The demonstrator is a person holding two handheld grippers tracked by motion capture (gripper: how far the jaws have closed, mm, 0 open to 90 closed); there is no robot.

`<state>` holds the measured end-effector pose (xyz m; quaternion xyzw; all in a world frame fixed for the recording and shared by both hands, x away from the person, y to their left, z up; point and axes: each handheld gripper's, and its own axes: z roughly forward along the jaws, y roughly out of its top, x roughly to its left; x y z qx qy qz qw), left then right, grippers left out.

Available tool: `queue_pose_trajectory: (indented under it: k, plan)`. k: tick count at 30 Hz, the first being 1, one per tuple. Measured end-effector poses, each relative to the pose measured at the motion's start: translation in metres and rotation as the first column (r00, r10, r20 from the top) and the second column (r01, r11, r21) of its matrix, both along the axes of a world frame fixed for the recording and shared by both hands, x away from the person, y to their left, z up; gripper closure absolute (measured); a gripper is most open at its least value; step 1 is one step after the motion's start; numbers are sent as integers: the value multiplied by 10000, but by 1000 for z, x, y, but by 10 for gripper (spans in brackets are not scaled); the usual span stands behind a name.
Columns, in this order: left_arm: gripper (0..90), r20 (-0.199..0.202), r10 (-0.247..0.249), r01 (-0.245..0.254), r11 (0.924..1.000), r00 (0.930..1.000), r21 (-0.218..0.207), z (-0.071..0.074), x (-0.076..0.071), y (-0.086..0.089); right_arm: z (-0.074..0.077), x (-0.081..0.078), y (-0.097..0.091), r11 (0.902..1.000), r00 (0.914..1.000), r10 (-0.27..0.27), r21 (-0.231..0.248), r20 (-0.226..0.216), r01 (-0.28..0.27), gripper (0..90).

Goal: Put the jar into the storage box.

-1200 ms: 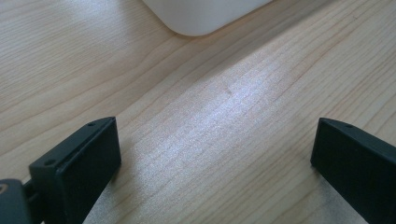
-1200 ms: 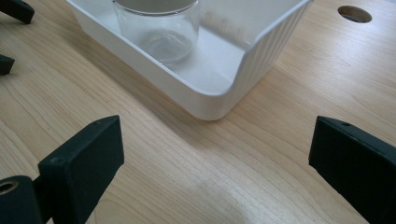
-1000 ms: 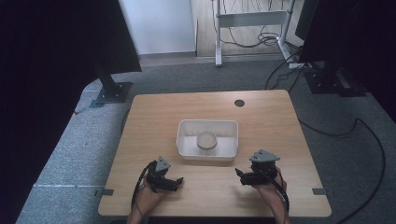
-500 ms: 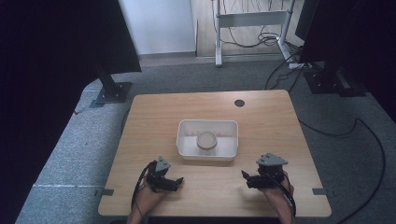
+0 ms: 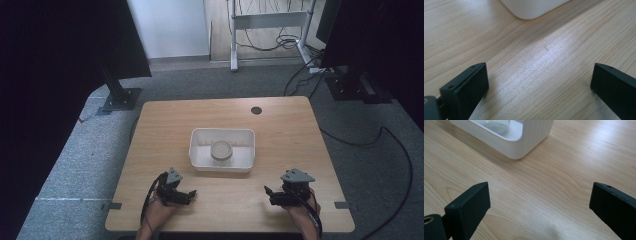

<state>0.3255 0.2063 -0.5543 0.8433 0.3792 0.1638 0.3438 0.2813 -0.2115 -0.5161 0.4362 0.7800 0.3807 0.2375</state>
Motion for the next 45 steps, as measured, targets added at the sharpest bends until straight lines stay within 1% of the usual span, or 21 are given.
queue_pose_trajectory:
  k: [11,16,25,32,41,45]
  plan:
    - [13,1,4,-4,10000,10000,-2,0,0,0,-11,-6,-11,9991,9991,-411,-96,-84,411,28]
    - [13,1,3,-3,10000,10000,0,0,0,0,-18,-8,-15,9986,9984,-531,-80,-174,530,29]
    - [13,2,10,-10,10000,10000,0,0,0,0,-26,-9,-20,9975,9970,-696,-162,-323,691,30]
    - [14,3,15,-15,10000,10000,-1,0,0,0,-35,-9,-23,9955,9942,-856,-455,-647,828,31]
    - [14,8,17,-17,10000,10000,-10,0,0,0,-42,-8,-25,9941,9902,-939,-635,-1030,877,30]
    - [14,9,18,-18,10000,10000,-14,0,0,0,-43,-8,-28,9948,9889,-964,-442,-1129,919,28]
